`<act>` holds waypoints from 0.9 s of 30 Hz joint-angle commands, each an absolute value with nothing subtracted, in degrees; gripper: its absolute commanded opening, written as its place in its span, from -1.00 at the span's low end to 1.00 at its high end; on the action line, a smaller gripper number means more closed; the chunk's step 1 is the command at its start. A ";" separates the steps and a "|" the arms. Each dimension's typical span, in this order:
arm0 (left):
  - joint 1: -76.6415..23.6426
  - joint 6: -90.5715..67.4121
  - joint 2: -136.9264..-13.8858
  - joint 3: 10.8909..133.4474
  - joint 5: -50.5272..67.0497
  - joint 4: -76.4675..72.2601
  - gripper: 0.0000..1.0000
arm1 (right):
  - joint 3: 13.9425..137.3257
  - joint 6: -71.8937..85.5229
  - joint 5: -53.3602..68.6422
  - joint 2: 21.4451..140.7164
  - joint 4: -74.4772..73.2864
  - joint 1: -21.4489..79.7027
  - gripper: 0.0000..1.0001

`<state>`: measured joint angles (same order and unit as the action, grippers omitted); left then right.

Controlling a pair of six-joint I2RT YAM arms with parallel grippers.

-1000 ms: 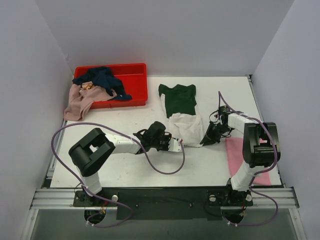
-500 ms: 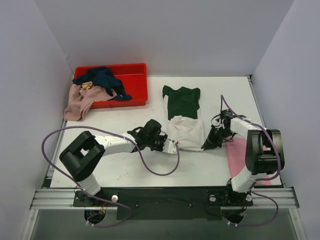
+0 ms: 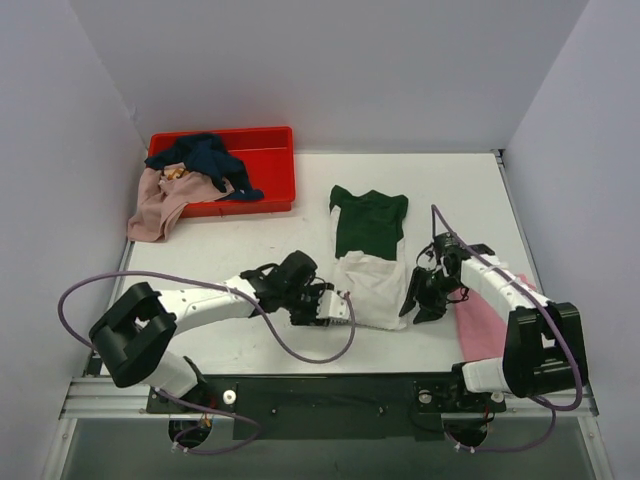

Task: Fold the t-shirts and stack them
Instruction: Grab one side of the 2/3 rectangular tshirt with both arms

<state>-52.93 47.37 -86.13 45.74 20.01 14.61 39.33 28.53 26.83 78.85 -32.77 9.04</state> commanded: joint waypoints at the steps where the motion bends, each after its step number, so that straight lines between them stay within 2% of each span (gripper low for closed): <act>1: -43.63 28.87 -85.42 51.13 21.52 9.60 0.12 | 47.36 23.30 20.04 76.46 -37.88 7.56 -0.21; 2: -41.33 18.82 -86.30 52.20 21.79 6.71 0.10 | 49.37 22.33 20.13 77.77 -36.75 6.86 -0.21; 5: -35.87 4.86 -90.86 57.20 22.06 4.31 -0.08 | 53.08 21.45 21.70 81.73 -32.45 5.01 -0.20; 11: -36.29 -13.95 -96.05 59.15 23.74 -3.15 -0.06 | 57.73 21.45 26.00 92.62 -25.41 2.46 -0.20; 17: -40.34 -12.83 -101.15 60.82 18.38 -6.50 -0.08 | 60.03 20.83 29.00 96.24 -23.55 2.46 -0.20; 20: -40.25 -13.45 -102.92 60.73 13.11 -8.08 -0.28 | 60.12 21.00 30.14 97.73 -23.47 2.46 -0.28; 22: -40.25 -11.87 -103.80 61.34 12.75 -9.49 -0.33 | 59.77 21.27 30.32 98.52 -23.03 2.72 -0.29; 25: -40.08 -11.25 -105.37 61.87 9.94 -10.72 -0.34 | 59.59 21.36 30.06 99.84 -22.94 3.08 -0.30; 27: -39.99 -11.08 -105.73 61.61 12.29 -12.29 -0.30 | 59.50 21.36 30.23 100.46 -22.50 3.08 -0.30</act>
